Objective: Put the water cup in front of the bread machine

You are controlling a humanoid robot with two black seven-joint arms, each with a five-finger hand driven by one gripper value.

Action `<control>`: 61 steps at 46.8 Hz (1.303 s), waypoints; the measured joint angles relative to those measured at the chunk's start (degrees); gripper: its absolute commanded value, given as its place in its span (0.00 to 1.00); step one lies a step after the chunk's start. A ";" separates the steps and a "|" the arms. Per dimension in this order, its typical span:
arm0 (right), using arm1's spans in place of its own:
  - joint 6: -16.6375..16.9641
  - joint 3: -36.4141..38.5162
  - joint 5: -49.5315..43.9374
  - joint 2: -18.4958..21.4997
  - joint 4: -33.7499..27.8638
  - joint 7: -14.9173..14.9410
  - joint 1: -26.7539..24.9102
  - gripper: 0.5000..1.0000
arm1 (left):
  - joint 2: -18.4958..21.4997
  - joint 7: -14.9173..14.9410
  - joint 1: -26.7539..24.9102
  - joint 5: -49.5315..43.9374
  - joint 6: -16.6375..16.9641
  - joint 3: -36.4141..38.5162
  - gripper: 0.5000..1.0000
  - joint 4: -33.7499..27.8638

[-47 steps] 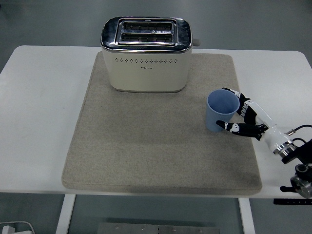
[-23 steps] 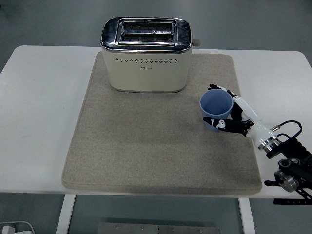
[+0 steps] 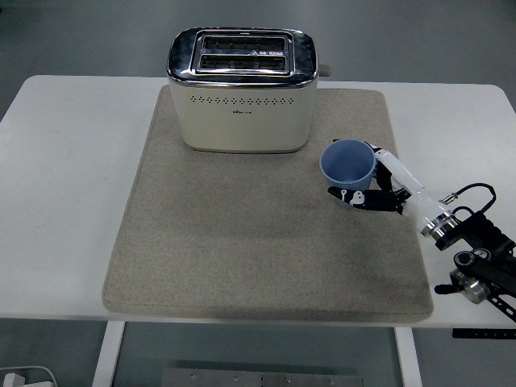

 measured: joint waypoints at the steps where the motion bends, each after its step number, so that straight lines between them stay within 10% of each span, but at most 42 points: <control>1: 0.00 0.00 0.06 0.00 0.03 -0.05 0.11 0.00 | 0.00 -0.01 -0.01 0.00 0.00 0.00 1.00 0.00; 26: -0.07 -0.52 10.20 10.68 -0.22 -5.49 6.88 0.00 | 0.00 -0.03 -0.02 0.00 0.00 0.00 1.00 -0.02; 61: -3.71 -1.37 9.63 26.58 -14.24 -4.33 6.57 0.00 | 0.00 -0.02 0.01 0.00 0.00 0.00 1.00 0.02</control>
